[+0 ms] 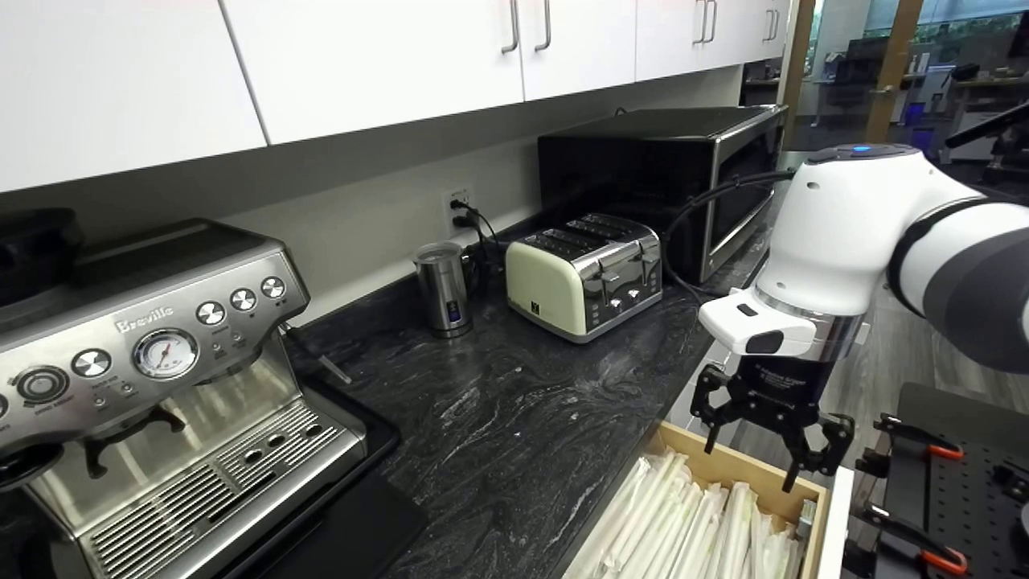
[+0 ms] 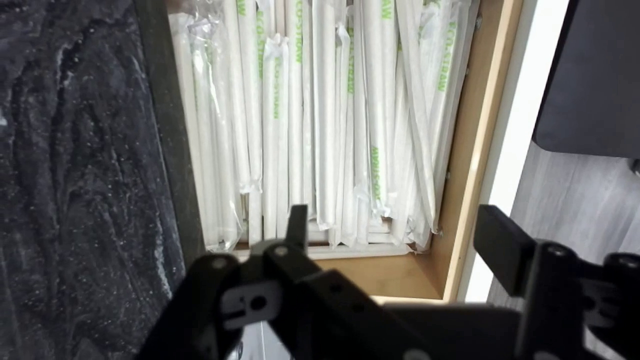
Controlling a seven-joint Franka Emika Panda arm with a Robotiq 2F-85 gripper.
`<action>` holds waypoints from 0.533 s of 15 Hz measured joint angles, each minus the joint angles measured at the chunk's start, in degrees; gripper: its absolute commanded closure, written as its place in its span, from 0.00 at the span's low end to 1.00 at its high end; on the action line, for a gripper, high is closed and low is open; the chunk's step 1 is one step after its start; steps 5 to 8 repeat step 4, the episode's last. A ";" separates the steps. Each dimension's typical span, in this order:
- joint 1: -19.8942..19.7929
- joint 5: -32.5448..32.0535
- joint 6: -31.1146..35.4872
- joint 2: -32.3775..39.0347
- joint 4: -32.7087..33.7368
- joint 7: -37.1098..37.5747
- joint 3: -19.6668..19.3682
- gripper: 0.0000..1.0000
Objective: Put the straw in the drawer
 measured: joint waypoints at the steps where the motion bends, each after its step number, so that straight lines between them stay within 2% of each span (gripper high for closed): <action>1: 0.13 -0.12 0.00 0.00 0.04 0.00 -0.06 0.01; 8: 0.34 -0.42 0.00 0.00 0.17 0.00 -0.15 0.00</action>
